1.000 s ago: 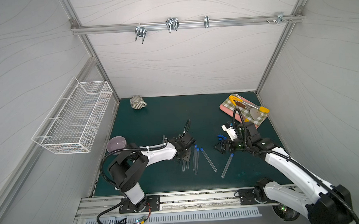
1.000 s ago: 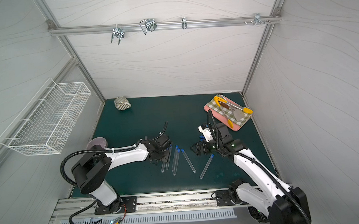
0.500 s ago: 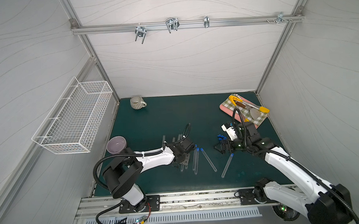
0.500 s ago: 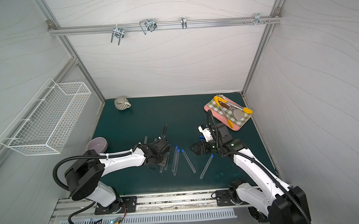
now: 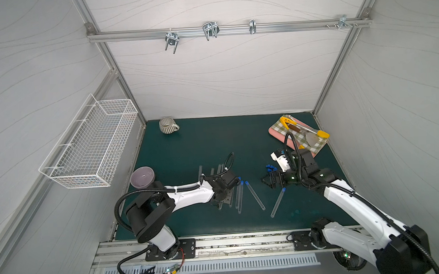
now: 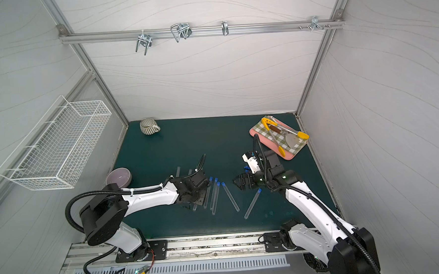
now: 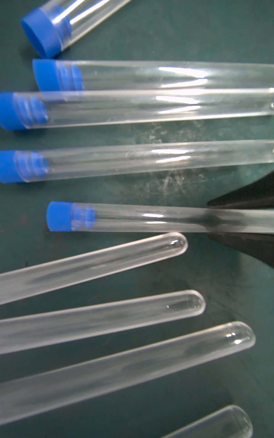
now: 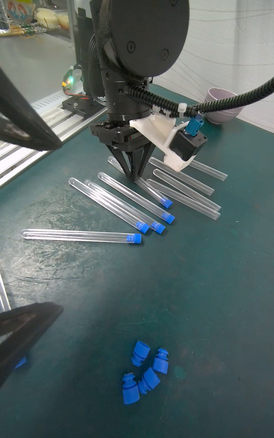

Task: Remove stoppers from test tubes
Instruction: Pick up the test tube at the center of the board.

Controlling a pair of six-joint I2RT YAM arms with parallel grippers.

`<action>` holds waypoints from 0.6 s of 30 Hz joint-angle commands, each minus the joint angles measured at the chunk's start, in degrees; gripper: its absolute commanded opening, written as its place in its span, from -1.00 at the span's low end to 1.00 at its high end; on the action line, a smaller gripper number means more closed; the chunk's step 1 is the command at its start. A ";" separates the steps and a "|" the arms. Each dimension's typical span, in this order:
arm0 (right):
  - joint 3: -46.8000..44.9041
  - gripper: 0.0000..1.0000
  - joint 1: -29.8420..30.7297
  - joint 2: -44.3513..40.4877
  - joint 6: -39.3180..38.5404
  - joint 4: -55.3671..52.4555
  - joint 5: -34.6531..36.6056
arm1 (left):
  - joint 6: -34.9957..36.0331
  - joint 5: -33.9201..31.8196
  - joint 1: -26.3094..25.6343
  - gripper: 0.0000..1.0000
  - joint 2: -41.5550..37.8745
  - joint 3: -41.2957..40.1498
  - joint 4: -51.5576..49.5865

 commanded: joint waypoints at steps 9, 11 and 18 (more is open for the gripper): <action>1.11 0.98 0.28 -0.72 -0.74 -0.26 -0.65 | -0.68 1.07 -0.21 -0.63 3.00 1.40 1.55; 1.13 0.98 0.32 -0.74 -0.74 -0.28 -0.71 | -0.44 1.58 -0.20 -0.75 2.53 1.64 1.10; 1.50 0.98 0.02 -1.06 -0.21 -0.78 -3.38 | 3.28 3.66 -0.20 -0.84 -6.50 1.07 0.75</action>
